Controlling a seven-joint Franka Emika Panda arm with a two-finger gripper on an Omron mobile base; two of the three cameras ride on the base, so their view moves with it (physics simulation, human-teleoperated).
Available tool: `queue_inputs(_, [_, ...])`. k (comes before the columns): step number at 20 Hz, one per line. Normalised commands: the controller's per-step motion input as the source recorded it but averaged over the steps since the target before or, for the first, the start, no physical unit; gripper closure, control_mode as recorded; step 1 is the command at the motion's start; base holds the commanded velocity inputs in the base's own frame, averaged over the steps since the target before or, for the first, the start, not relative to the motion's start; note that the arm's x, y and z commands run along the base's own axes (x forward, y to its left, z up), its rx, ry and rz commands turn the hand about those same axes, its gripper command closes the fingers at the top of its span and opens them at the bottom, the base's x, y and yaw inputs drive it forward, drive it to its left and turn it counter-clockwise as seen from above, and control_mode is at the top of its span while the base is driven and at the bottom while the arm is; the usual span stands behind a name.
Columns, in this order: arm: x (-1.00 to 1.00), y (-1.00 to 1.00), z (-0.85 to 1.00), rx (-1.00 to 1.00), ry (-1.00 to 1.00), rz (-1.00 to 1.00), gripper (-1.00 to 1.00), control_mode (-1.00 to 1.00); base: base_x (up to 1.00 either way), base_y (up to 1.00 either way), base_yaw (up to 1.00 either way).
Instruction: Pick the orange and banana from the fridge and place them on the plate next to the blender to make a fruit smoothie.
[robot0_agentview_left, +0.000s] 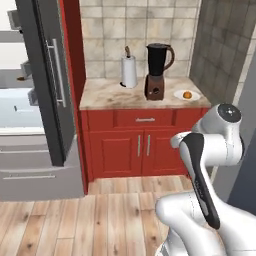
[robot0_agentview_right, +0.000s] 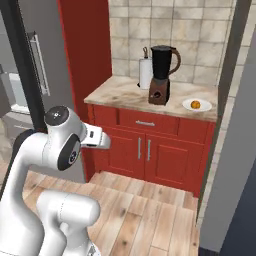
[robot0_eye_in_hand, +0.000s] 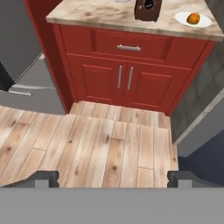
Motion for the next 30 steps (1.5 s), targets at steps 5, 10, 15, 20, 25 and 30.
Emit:
queue_inputs(5, [0.0, 0.0, 0.0, 0.0, 0.0, 0.0, -1.0, 1.0, -0.18, 1.0, 0.24])
queue_inputs(10, [0.0, 0.0, 0.0, 0.0, 0.0, 0.0, -1.0, 1.0, 0.0, 1.0, 0.15])
queue_inputs(15, [0.0, 0.0, 0.0, 0.0, 0.0, 0.0, -1.0, 1.0, 0.07, 1.0, 0.06])
queue_inputs(20, [0.0, 0.0, 0.0, 0.0, 0.0, 0.0, -1.0, 1.0, 0.2, 1.0, -0.01])
queue_inputs(25, [0.0, 0.0, 0.0, 0.0, 0.0, 0.0, -1.0, 1.0, 0.64, 0.97, -0.26])
queue_inputs(30, [0.0, 0.0, 0.0, 0.0, 0.0, 0.0, -1.0, 1.0, 0.81, 0.43, -0.25])
